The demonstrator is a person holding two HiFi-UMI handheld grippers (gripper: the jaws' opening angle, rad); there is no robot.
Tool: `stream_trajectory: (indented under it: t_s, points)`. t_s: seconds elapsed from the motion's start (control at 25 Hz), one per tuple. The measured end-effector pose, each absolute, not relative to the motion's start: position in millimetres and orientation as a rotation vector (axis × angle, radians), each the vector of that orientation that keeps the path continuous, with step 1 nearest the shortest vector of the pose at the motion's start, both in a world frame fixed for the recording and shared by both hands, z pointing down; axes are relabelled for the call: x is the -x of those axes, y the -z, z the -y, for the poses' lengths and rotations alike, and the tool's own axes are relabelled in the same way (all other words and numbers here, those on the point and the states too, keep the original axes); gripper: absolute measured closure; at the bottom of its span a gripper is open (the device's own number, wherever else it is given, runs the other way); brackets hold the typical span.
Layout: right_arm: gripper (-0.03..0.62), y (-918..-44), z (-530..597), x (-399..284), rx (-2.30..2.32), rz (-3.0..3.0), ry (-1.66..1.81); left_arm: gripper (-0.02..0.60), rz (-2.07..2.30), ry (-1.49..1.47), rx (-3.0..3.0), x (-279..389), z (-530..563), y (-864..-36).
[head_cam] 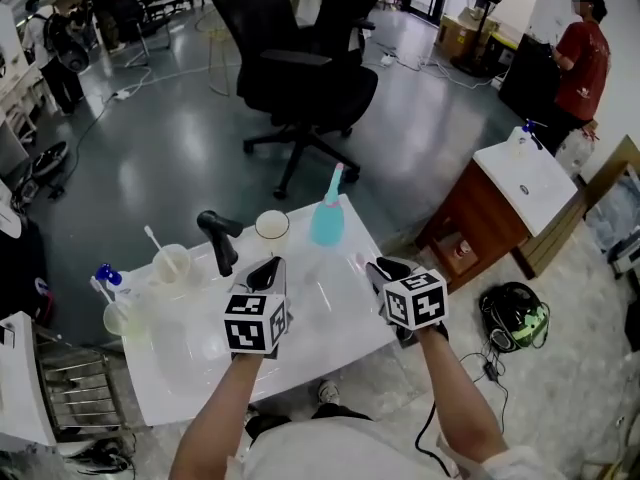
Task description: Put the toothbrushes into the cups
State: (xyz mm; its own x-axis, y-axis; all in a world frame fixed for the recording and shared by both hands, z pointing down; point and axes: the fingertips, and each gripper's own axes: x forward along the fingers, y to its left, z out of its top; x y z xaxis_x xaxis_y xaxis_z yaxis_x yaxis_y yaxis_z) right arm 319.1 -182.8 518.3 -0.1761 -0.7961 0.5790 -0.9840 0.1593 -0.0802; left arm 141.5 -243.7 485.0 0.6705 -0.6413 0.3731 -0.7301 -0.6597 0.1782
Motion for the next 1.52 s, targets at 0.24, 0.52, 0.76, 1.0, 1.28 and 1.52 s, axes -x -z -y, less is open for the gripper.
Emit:
stream_trajectory:
  t_s: [0.24, 0.52, 0.76, 1.0, 1.28, 1.52]
  points:
    - [0.47, -538, 172, -333, -1.59, 2.001, -0.704, 0.578, 1.064, -0.391, -2.579, -156, 243, -487]
    - [0.448, -560, 167, -335, -1.424, 1.952, -0.79, 0.578, 1.064, -0.388, -2.574, -160, 242, -489]
    - [0.43, -580, 166, -337, -1.344, 1.888, -0.884, 0.578, 1.082, -0.383, -2.564, -157, 243, -492]
    - [0.425, -597, 166, -333, -1.247, 1.818, -0.932, 0.578, 1.098, -0.386, -2.551, -152, 243, -494]
    - [0.427, -610, 164, -330, -1.155, 1.707, -0.971, 0.578, 1.12, -0.387, -2.534, -141, 243, -496]
    - [0.439, -619, 168, -332, -1.138, 1.609, -0.986, 0.578, 1.131, -0.38, -2.526, -132, 245, -497]
